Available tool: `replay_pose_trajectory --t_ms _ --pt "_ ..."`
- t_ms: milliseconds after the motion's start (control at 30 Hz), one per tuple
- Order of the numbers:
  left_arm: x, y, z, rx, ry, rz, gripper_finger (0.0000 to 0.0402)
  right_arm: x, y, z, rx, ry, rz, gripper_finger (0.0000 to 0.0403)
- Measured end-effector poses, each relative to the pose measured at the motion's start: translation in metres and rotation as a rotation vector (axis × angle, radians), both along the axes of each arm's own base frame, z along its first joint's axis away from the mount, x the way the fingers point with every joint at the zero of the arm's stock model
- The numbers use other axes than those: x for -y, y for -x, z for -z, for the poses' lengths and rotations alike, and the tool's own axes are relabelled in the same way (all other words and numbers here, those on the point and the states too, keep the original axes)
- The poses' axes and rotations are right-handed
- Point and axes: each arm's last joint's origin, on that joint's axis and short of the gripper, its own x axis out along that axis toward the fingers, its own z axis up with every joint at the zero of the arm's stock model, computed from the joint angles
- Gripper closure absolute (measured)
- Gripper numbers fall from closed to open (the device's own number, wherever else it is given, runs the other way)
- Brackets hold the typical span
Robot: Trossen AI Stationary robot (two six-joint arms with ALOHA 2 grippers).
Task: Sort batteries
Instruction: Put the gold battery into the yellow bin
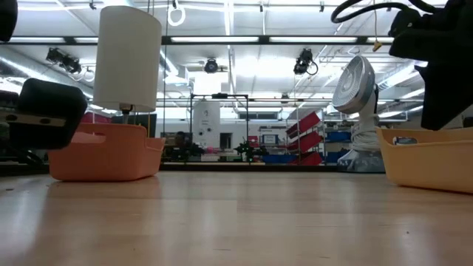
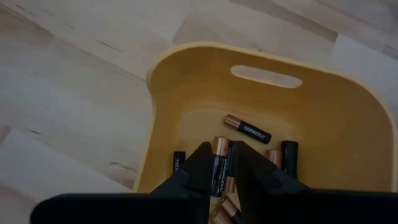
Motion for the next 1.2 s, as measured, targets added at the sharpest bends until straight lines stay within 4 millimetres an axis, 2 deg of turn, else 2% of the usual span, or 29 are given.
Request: replay_pose_trajectory --t_ms 67,267,533,700,867,1033,1200 --pt "0.0 0.0 0.0 0.011 -0.016 0.01 0.0386 0.0 0.0 0.0 0.004 0.009 -0.004 0.0347" --pt "-0.004 0.002 -0.006 0.065 -0.091 0.022 0.0388 0.0 -0.001 -0.002 0.012 0.025 -0.02 0.035" --pt "-0.011 0.003 -0.035 0.215 -0.15 -0.047 0.0389 -0.009 -0.013 -0.025 0.087 0.056 -0.118 0.0351" --pt "-0.017 -0.001 -0.057 0.383 -0.203 -0.107 0.039 -0.022 -0.029 -0.042 0.252 0.211 -0.318 0.0351" --pt "-0.03 -0.012 -0.074 0.505 -0.273 -0.132 0.039 -0.04 -0.056 -0.055 0.39 0.313 -0.617 0.0351" --pt "-0.042 -0.021 -0.079 0.548 -0.321 -0.121 0.0391 -0.047 -0.079 -0.075 0.52 0.444 -0.785 0.0351" --pt "-0.05 -0.026 -0.079 0.569 -0.42 -0.103 0.039 -0.045 -0.091 -0.089 0.561 0.562 -0.899 0.0351"
